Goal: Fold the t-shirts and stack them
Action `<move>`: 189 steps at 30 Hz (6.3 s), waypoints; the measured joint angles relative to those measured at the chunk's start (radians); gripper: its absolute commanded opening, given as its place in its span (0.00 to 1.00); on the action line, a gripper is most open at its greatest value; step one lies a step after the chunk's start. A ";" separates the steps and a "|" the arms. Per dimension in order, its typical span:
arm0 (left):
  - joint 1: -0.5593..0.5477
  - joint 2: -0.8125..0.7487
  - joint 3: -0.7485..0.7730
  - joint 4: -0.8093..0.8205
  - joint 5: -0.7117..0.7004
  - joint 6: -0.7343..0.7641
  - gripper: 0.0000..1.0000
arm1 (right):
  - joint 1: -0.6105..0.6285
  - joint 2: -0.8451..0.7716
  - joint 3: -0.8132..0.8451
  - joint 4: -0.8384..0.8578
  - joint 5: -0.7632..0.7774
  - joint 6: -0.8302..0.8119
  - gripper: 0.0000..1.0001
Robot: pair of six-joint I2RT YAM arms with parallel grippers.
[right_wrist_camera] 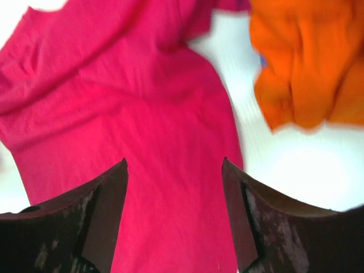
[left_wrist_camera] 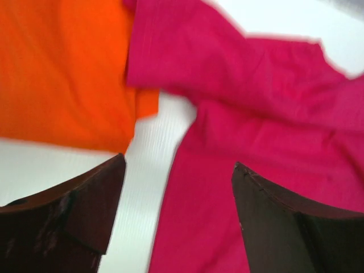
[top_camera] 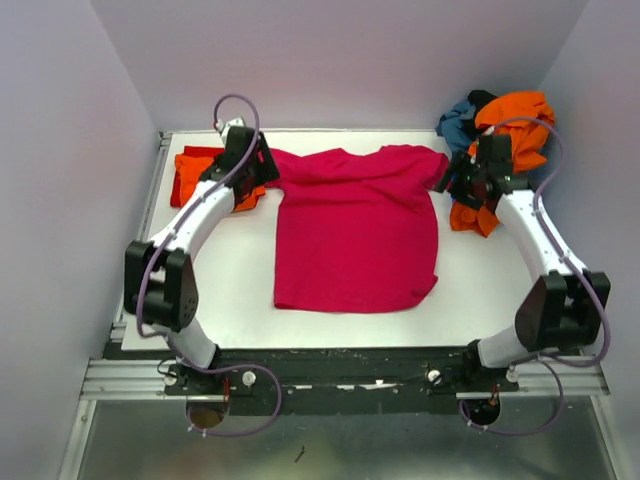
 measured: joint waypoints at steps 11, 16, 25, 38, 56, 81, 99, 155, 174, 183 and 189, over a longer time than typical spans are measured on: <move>-0.178 -0.641 -0.676 0.035 -0.023 -0.085 0.72 | 0.045 -0.484 -0.621 -0.002 0.080 0.094 0.25; -0.231 -0.751 -0.842 0.008 0.005 -0.137 0.66 | 0.045 -0.538 -0.754 -0.001 0.076 0.113 0.27; -0.243 -0.797 -0.953 0.009 0.045 -0.185 0.63 | 0.045 -0.373 -0.772 0.052 0.018 0.136 0.37; -0.270 -0.618 -0.969 0.092 0.128 -0.190 0.64 | 0.039 -0.292 -0.771 0.106 -0.024 0.177 0.01; -0.459 -0.433 -0.946 0.201 0.158 -0.202 0.00 | -0.131 -0.565 -0.633 0.059 0.055 0.174 0.52; -0.811 -0.325 -0.435 0.037 0.064 -0.208 0.77 | -0.087 -0.665 -0.770 0.058 -0.343 0.021 0.56; -0.116 -0.320 -0.507 0.076 0.025 -0.051 0.69 | 0.279 -0.600 -0.824 0.029 -0.284 0.089 0.52; 0.062 -0.876 -0.782 0.056 -0.078 -0.118 0.00 | 0.364 -0.468 -0.850 -0.064 -0.153 0.204 0.50; 0.034 -0.979 -1.002 0.189 0.006 -0.214 0.00 | 0.171 0.055 -0.299 -0.084 0.166 0.148 0.09; -0.117 -0.898 -1.143 0.364 0.036 -0.287 0.00 | 0.154 0.174 -0.028 -0.079 0.191 0.070 0.56; -0.134 -0.901 -1.112 0.394 0.015 -0.278 0.00 | 0.151 -0.149 -0.314 -0.076 0.192 0.051 0.50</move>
